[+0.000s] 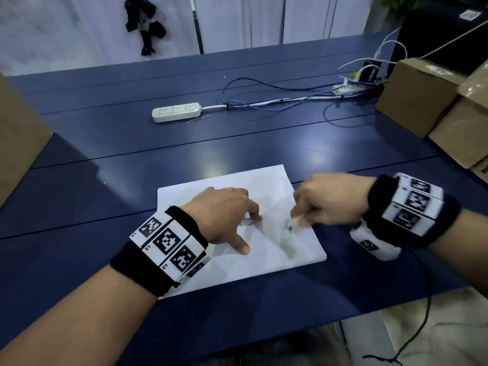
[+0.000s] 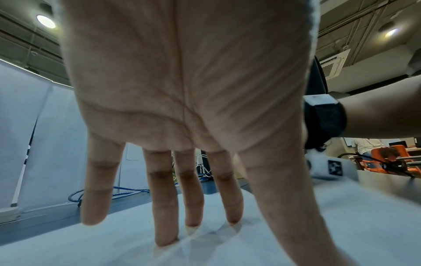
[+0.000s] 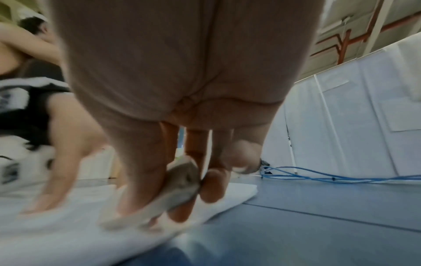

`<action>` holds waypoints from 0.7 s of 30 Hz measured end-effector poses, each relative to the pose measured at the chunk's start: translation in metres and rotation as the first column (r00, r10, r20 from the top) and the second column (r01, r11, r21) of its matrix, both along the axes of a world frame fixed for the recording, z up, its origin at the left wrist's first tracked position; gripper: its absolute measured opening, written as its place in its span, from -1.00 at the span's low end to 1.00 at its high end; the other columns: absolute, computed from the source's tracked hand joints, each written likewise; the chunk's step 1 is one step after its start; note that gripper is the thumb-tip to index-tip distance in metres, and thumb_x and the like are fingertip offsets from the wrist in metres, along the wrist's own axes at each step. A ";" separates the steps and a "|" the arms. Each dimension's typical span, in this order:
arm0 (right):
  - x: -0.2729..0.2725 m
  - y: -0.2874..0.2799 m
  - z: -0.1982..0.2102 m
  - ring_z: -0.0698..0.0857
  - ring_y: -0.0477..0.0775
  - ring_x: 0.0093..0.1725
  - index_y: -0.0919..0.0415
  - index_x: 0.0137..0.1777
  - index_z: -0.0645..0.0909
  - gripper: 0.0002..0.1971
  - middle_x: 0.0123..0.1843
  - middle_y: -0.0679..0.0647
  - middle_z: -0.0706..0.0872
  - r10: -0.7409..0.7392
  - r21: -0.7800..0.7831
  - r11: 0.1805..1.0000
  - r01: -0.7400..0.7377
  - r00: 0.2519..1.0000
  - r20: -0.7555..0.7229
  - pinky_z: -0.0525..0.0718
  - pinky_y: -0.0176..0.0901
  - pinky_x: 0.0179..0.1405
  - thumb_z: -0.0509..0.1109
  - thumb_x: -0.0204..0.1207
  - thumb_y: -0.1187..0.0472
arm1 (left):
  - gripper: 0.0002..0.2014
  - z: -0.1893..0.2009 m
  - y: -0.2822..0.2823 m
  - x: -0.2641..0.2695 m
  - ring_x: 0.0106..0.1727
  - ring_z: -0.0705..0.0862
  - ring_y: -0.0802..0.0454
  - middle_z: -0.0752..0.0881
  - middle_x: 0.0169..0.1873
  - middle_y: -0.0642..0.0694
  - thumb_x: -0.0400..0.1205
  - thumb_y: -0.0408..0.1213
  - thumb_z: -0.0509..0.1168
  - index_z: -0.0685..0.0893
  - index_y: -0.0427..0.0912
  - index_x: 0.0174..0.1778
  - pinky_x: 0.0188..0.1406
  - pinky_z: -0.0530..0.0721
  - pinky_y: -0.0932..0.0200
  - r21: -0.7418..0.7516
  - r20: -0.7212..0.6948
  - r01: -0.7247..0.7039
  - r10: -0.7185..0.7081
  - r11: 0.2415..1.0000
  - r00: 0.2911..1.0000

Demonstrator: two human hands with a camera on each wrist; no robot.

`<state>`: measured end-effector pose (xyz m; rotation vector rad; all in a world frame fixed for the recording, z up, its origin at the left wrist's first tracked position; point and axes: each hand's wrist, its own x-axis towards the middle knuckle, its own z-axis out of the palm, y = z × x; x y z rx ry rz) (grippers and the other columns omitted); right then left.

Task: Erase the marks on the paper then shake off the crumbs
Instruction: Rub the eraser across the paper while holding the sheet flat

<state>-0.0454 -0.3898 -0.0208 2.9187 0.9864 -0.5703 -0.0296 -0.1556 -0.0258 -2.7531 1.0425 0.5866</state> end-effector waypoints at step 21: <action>-0.001 0.008 -0.004 0.63 0.07 0.06 -0.06 0.20 0.73 -0.75 0.02 -0.02 0.68 -0.055 0.006 0.999 0.054 0.991 0.122 0.55 -0.12 -0.12 0.34 0.59 -0.01 | -0.40 0.000 -0.002 -0.005 0.16 0.58 0.05 0.55 0.13 0.15 0.40 0.44 0.37 0.59 0.22 0.28 0.08 0.56 0.02 0.007 0.036 -0.029 0.029 1.000 0.999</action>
